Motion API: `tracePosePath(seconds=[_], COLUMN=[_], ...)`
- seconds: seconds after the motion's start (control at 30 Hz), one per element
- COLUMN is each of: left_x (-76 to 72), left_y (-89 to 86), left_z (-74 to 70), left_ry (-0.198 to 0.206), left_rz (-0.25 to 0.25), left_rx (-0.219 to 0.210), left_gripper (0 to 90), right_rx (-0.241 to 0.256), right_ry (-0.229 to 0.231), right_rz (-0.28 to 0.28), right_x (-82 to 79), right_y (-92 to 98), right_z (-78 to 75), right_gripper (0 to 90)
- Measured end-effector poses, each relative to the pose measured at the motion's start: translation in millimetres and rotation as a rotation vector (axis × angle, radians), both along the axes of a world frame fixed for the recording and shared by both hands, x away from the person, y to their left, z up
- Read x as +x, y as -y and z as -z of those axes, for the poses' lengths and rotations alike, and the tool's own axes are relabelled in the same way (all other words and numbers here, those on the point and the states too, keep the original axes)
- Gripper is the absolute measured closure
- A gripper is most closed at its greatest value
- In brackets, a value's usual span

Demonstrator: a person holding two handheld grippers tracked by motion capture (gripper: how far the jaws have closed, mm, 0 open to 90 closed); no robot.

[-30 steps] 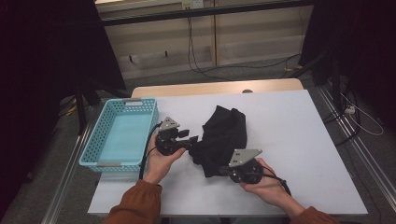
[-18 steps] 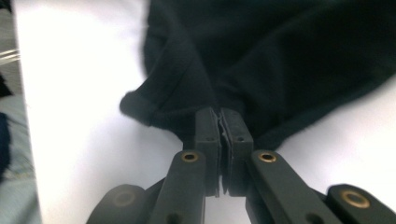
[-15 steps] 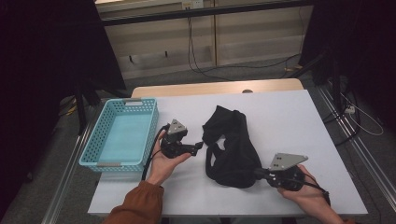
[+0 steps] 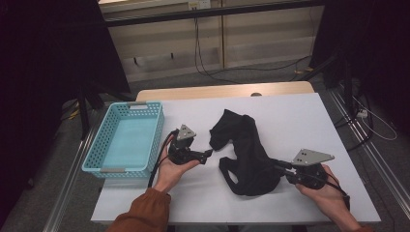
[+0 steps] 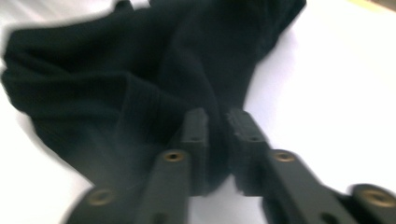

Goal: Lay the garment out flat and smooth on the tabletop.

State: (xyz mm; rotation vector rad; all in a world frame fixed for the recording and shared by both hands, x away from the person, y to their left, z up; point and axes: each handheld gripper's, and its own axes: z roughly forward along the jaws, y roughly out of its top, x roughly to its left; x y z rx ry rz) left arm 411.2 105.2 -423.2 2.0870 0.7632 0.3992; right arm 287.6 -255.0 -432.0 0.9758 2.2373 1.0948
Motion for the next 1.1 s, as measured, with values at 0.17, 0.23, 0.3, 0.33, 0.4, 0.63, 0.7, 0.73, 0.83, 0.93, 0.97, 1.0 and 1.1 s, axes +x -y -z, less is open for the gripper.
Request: tracePosePath(seconds=[0.17,0.23,0.3,0.33,0.4,0.63,0.7,0.73,0.83,0.93,0.97,1.0,1.1], left_x=[2.8,2.9,5.1,7.1,11.1,24.1,29.1,31.0,32.4,31.1,30.7,30.5,28.5], left_y=[3.1,5.6,8.8,11.3,15.7,31.3,34.4,36.1,39.9,42.5,42.9,43.1,40.5], left_z=[2.6,1.6,1.1,1.3,2.9,17.2,23.4,26.4,33.2,37.0,37.2,36.8,31.3], left_ry=[0.001,0.017,0.026,0.016,0.004,-0.01,-0.022,-0.027,-0.044,-0.054,-0.063,-0.073,-0.05], left_rz=[-0.004,-0.008,-0.012,-0.008,0.0,0.019,0.017,0.013,0.028,0.042,0.042,0.041,0.038], left_rx=[-0.016,-0.023,-0.043,-0.038,-0.025,0.019,0.029,0.034,0.073,0.096,0.091,0.075,0.049], left_gripper=[8.7,11.7,16.6,17.2,22.9,45.8,45.3,42.9,38.8,48.9,55.6,62.7,80.8], right_rx=[0.087,0.129,0.143,0.136,0.113,-0.025,-0.068,-0.077,-0.116,-0.1,-0.09,-0.086,-0.058], right_ry=[0.03,0.025,0.0,-0.014,-0.032,0.016,0.005,-0.007,-0.056,-0.078,-0.077,-0.072,-0.053], right_rz=[-0.036,-0.063,-0.091,-0.092,-0.102,0.003,0.042,0.057,0.086,0.093,0.086,0.081,0.068], right_x=[7.2,11.8,18.3,22.4,32.5,67.8,75.8,78.7,84.1,86.5,86.0,84.7,79.9], right_y=[-13.8,-24.4,-39.0,-47.1,-63.3,-98.5,-100.5,-100.3,-98.9,-95.4,-95.0,-95.0,-93.9], right_z=[-15.0,-18.7,-17.6,-15.6,-11.1,-3.8,2.3,6.4,18.6,23.6,23.2,22.7,20.4], right_gripper=[59.4,57.8,54.7,51.4,47.9,31.9,25.0,22.1,18.2,28.6,35.6,43.7,68.7])
